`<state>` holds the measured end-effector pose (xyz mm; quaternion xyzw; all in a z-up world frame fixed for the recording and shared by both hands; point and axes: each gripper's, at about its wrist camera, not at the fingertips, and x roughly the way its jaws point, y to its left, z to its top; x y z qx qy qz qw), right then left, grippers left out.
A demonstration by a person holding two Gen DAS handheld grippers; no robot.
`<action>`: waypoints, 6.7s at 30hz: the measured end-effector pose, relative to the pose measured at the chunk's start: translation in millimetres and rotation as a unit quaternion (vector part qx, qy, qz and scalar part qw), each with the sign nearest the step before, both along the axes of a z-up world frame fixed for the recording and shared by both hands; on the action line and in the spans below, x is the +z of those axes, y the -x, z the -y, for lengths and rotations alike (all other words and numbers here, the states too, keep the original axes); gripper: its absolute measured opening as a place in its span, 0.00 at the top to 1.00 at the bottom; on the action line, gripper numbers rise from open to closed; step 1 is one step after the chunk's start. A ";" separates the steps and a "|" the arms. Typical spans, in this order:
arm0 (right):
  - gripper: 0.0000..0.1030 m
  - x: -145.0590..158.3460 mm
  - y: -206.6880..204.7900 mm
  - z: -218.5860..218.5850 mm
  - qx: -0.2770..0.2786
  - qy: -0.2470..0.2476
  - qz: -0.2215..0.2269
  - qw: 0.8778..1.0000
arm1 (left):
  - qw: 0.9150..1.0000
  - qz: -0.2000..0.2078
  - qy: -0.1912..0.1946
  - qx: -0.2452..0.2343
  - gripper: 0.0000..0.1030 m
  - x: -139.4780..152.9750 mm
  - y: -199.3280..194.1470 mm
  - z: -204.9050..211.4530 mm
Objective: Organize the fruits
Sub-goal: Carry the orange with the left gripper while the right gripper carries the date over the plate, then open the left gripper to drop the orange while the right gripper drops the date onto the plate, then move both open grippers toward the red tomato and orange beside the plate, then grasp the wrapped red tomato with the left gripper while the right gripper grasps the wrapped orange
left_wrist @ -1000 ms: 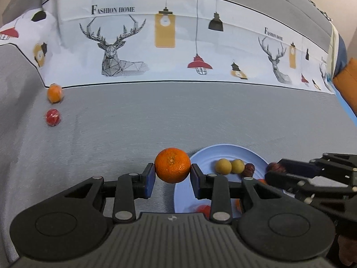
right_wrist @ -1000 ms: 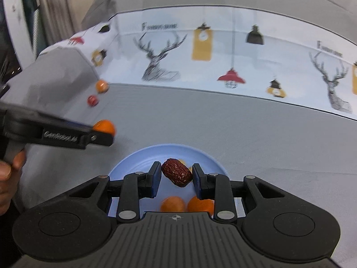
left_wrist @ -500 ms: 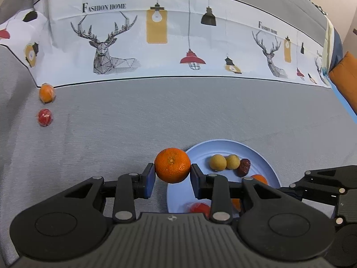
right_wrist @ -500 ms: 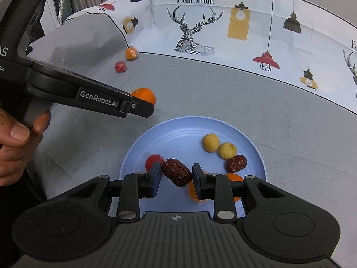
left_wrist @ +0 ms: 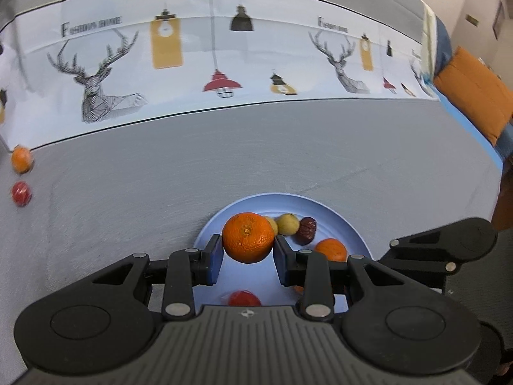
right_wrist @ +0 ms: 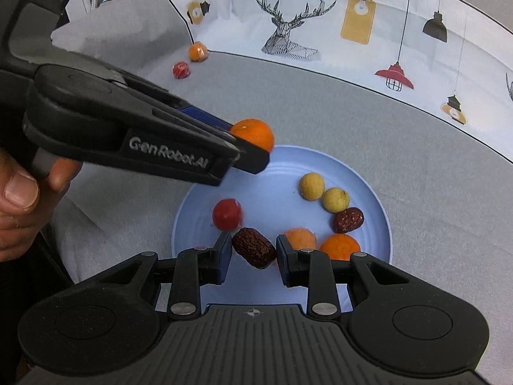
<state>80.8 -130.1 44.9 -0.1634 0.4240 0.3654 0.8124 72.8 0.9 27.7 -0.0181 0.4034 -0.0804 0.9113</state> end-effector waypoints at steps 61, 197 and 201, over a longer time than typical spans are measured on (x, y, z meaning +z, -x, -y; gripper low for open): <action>0.69 -11.4 -5.5 3.1 -0.002 0.018 -0.015 1.000 | 0.999 0.013 -0.016 -0.038 0.64 -5.5 1.3 19.2; 0.63 38.8 -196.9 -220.4 0.019 -0.111 -0.044 0.993 | 0.763 -0.111 0.319 0.551 0.68 -40.2 -51.0 -237.9; 0.63 65.0 -170.2 -137.7 -0.041 -0.166 -0.031 0.985 | 0.775 -0.093 0.294 0.551 0.68 -32.4 -49.8 -230.9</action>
